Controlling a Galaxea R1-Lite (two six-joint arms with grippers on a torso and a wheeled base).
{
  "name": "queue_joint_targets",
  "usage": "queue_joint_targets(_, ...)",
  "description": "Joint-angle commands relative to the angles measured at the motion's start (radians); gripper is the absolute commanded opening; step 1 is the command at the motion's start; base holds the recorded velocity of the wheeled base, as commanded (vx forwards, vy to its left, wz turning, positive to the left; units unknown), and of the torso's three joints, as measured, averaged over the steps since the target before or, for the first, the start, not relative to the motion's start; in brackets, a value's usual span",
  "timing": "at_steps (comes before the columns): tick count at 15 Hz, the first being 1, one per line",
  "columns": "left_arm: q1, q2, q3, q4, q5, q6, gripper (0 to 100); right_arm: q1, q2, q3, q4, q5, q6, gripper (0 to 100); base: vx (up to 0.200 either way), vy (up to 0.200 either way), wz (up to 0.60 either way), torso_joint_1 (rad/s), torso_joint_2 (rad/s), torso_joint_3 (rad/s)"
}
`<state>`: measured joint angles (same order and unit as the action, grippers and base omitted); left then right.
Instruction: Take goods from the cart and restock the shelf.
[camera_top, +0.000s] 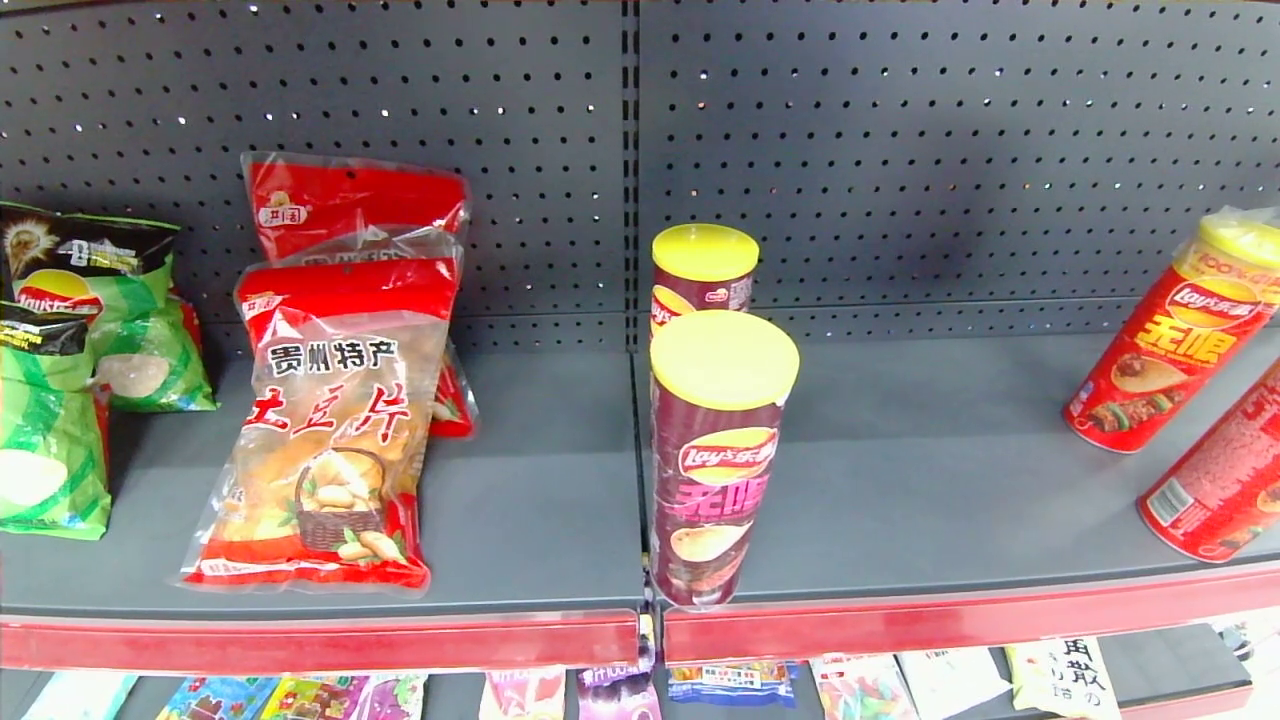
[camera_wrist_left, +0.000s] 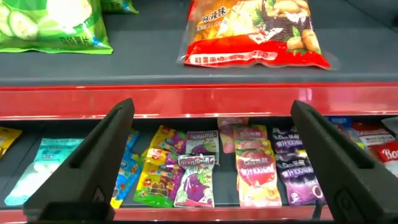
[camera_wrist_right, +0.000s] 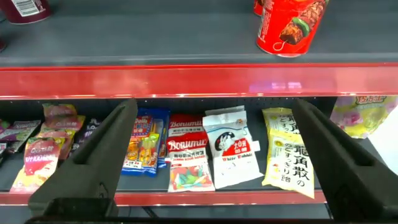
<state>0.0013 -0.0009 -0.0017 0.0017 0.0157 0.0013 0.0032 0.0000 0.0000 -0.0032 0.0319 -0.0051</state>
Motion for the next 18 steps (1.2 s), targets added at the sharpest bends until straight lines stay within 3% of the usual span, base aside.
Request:
queue_joint_targets(1, 0.0, 0.001, 0.0, 0.0, 0.003, 0.0, 100, 0.0, 0.0, 0.0, 0.0, 0.0, 0.001, 100, 0.0, 0.0, 0.0, 0.0, 0.0, 0.0)
queue_joint_targets(6, 0.0, 0.001, 0.0, 0.001, 0.006, 0.002, 100, 0.0, 0.0, 0.0, 0.0, 0.0, 0.001, 100, -0.16, 0.0, 0.0, 0.015, 0.0, 0.003)
queue_joint_targets(11, 0.0, 0.001, 0.0, 0.001, 0.003, 0.002, 100, 0.0, 0.0, 0.0, 0.0, 0.0, -0.001, 100, 0.0, 0.0, 0.0, 0.0, 0.0, 0.0)
queue_joint_targets(18, 0.0, 0.001, 0.0, 0.001, 0.003, 0.002, 100, 0.0, 0.0, 0.0, 0.0, 0.0, -0.001, 100, 0.0, -0.2, 0.0, 0.007, 0.0, 0.0)
